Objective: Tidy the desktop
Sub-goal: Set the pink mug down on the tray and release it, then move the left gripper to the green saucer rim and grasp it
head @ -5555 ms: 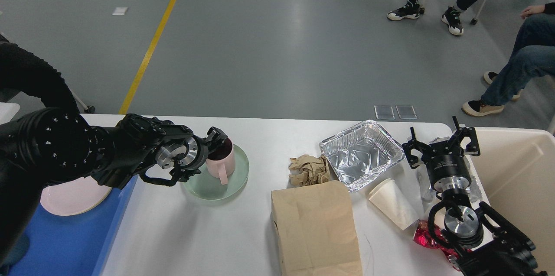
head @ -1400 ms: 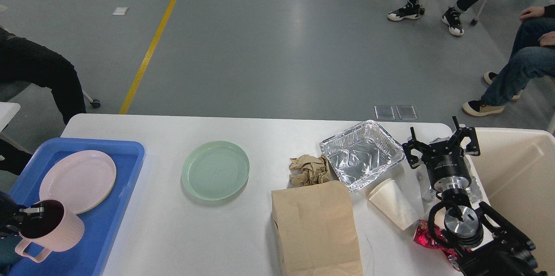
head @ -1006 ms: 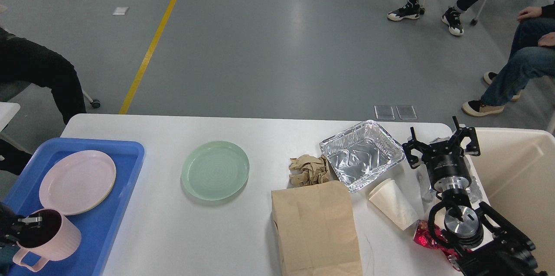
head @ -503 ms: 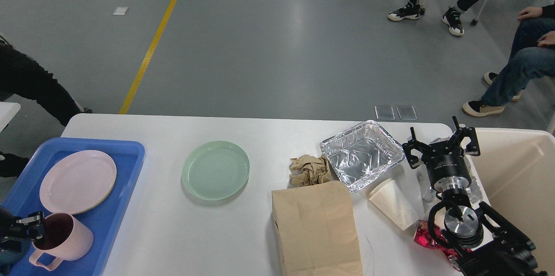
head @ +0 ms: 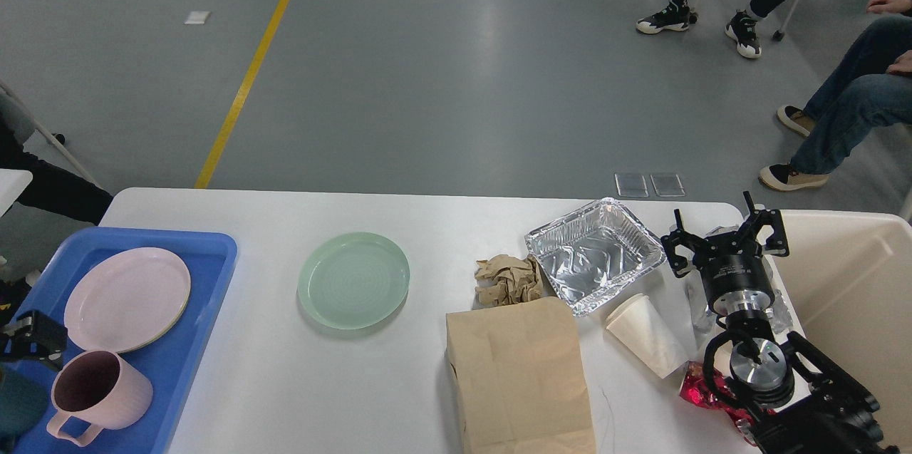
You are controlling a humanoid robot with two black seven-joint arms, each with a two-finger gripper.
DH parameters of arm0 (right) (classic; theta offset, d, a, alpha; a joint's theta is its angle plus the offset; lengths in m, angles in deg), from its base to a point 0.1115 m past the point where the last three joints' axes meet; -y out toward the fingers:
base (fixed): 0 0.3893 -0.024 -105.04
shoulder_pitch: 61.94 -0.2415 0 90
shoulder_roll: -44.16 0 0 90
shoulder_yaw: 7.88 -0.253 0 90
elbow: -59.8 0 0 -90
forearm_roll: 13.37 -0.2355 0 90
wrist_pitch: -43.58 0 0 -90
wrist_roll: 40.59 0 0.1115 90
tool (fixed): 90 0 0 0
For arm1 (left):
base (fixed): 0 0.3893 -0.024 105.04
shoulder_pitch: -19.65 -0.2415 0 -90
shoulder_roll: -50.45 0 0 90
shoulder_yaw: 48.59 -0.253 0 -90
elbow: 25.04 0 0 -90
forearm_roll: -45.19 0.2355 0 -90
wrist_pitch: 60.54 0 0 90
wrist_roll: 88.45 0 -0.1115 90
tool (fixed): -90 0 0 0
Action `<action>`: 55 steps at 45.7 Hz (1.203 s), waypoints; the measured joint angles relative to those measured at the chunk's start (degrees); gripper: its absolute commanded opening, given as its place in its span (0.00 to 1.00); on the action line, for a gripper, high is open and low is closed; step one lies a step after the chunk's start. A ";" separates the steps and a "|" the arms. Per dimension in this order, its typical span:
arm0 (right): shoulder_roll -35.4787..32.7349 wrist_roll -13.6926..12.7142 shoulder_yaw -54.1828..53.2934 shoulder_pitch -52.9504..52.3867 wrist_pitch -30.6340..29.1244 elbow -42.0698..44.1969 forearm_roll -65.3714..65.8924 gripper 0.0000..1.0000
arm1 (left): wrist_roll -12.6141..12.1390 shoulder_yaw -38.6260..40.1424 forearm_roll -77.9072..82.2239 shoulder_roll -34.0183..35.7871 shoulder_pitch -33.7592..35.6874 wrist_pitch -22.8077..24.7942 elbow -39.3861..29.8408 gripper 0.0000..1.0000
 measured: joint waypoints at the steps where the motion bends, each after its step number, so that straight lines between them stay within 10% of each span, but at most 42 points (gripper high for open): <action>1: 0.00 0.00 0.00 0.00 0.00 0.00 0.00 1.00 | -0.01 -1.41 0.01 -0.66 2.08 0.49 -0.88 0.96; 29: 0.00 0.00 0.05 0.00 0.00 0.00 0.00 1.00 | -0.43 -11.59 -22.40 -34.46 52.62 11.11 -26.61 0.96; 55: 0.00 0.00 0.03 0.00 0.00 0.03 0.00 1.00 | -0.44 -8.63 -41.41 -42.80 54.59 8.62 -31.23 0.96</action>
